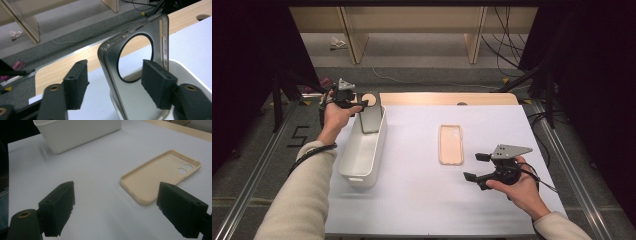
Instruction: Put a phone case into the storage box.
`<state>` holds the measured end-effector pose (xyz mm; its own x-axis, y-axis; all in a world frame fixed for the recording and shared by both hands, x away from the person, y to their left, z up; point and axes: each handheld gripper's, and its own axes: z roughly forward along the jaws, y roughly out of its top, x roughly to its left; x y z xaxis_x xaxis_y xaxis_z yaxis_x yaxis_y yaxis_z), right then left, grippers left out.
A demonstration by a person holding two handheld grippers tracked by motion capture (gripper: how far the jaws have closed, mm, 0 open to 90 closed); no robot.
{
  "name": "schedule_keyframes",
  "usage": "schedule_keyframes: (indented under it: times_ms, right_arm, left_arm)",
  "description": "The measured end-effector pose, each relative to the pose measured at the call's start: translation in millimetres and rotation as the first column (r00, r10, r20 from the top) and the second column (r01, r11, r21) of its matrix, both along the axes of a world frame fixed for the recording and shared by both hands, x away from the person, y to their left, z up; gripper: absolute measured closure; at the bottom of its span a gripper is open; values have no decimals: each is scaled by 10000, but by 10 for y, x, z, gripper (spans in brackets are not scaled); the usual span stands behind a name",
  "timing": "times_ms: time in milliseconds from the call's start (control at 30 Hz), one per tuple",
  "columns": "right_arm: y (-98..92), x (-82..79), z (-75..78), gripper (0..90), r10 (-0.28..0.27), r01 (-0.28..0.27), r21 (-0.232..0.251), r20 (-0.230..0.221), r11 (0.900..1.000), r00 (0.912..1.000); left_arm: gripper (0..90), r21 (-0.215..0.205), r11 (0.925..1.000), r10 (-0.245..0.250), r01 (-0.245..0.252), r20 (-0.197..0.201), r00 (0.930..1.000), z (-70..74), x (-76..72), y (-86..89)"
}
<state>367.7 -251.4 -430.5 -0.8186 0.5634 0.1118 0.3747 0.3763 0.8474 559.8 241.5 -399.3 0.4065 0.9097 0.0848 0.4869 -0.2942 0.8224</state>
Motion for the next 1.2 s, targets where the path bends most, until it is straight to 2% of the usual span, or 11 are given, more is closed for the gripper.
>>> schedule_keyframes:
  times_ms: [100,300,367,433,467,500,633,800,833,967,1200]
  right_arm:
    - [-4,0,3,160,-16,16,2,-3,10000,10000]
    - [-7,7,6,160,-64,64,-22,15,10000,10000]
    - [-8,8,7,160,-74,74,-47,2,10000,10000]
    - [-11,12,6,161,-86,86,-64,12,9999,10000]
    - [-12,14,6,160,-92,92,-68,3,9999,10000]
    - [-12,17,5,160,-110,110,-38,-2,9999,9999]
    - [-20,24,11,160,-162,162,-37,-6,9999,9999]
    - [-18,28,10,160,-168,168,-63,-11,9998,9999]
    - [-17,29,11,160,-167,167,-63,5,9998,9999]
    - [-20,28,18,160,-164,164,-75,31,9998,9999]
    - [-37,40,19,160,-216,217,-83,42,9997,9998]
  left_arm:
    - [330,-73,10000,54,-54,-26,10000,45,-54,11]
    - [189,30,9996,-286,286,25,9996,143,-212,21]
    - [178,20,9993,-367,367,39,9993,156,-244,28]
    - [248,-75,9996,-265,263,-355,9990,197,-364,38]
    - [215,-64,9999,-81,78,-456,9989,205,-400,38]
    - [137,-56,10000,70,-74,-581,9983,213,-437,39]
    - [57,-215,9998,-22,15,-309,9995,226,-594,72]
    - [16,-418,9989,-207,205,-46,9998,215,-811,60]
    - [7,-418,9989,-207,205,-46,9998,215,-811,60]
    - [0,-730,9963,-445,459,206,9988,191,-1042,-32]
    - [0,-800,9912,-1044,1054,175,9944,92,-1377,-225]
